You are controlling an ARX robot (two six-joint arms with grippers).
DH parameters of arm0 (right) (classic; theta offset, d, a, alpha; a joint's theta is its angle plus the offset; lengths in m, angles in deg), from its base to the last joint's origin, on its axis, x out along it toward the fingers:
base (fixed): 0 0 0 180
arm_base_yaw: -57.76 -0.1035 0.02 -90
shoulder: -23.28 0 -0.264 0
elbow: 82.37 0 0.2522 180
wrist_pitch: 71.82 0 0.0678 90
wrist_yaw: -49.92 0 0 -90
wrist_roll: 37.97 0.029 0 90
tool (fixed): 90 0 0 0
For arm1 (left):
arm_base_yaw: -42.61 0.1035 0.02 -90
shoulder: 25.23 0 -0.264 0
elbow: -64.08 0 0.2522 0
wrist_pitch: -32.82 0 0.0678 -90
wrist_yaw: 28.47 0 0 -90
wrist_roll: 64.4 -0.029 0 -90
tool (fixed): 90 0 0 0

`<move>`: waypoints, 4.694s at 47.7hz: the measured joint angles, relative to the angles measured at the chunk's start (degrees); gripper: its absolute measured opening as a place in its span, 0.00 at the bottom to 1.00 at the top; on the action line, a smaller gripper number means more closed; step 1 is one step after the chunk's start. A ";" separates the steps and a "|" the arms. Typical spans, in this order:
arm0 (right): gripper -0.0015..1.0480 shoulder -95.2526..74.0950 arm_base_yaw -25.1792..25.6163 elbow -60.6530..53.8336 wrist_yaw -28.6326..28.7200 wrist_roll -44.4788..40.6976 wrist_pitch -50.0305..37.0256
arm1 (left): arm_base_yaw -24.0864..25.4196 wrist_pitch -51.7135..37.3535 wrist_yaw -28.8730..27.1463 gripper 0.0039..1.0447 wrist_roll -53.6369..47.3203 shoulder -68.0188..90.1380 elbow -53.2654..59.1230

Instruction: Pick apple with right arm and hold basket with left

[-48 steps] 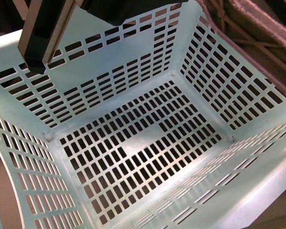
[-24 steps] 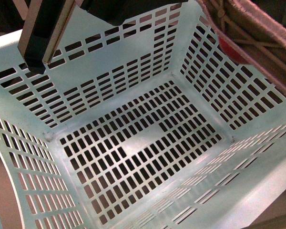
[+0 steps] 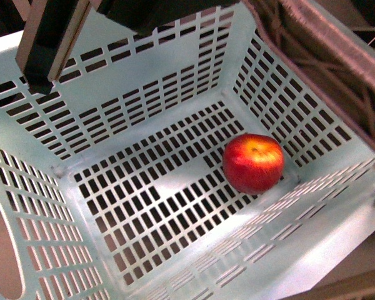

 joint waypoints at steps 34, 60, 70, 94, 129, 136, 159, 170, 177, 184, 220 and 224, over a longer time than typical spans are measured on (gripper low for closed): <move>0.26 19.10 14.71 -21.84 11.98 -15.93 -23.19 | 0.00 0.00 0.15 0.06 0.22 0.00 0.00; 0.02 34.88 15.80 -29.70 12.37 -16.66 -15.50 | 0.00 0.00 0.20 0.06 0.35 0.00 0.00; 0.02 39.01 15.80 -31.61 12.39 -16.68 -14.19 | -0.02 0.00 0.20 0.06 0.35 0.00 0.00; 0.02 49.70 15.80 -31.61 12.35 -16.72 -4.13 | -0.02 0.00 0.20 0.06 0.35 0.00 0.00; 0.36 62.03 15.80 -31.58 12.31 -16.76 8.52 | -0.02 0.00 0.15 0.06 0.33 0.00 0.00; 0.59 62.03 15.80 -31.58 12.31 -16.76 8.52 | -0.02 0.00 0.22 0.06 0.33 0.00 0.00; 0.91 62.03 15.80 -31.58 12.31 -16.76 8.52 | -0.02 0.00 0.20 0.06 0.35 0.00 0.00; 0.91 62.05 15.80 -31.58 12.31 -16.76 8.55 | -0.33 -5.20 -9.53 0.06 4.35 0.11 0.33; 0.91 62.05 15.80 -31.58 12.31 -16.76 8.55 | 0.63 -6.23 -11.69 0.06 4.68 0.81 0.28; 0.91 62.05 15.80 -31.58 12.31 -16.76 8.55 | 2.97 -7.26 -9.90 0.06 8.26 2.14 0.24; 0.91 62.05 15.80 -31.58 12.31 -16.76 8.55 | 26.99 -15.52 -12.37 0.06 21.27 5.46 9.70; 0.91 62.05 15.80 -31.58 12.33 -16.76 8.55 | 28.35 -16.68 -12.90 0.06 22.86 6.78 9.73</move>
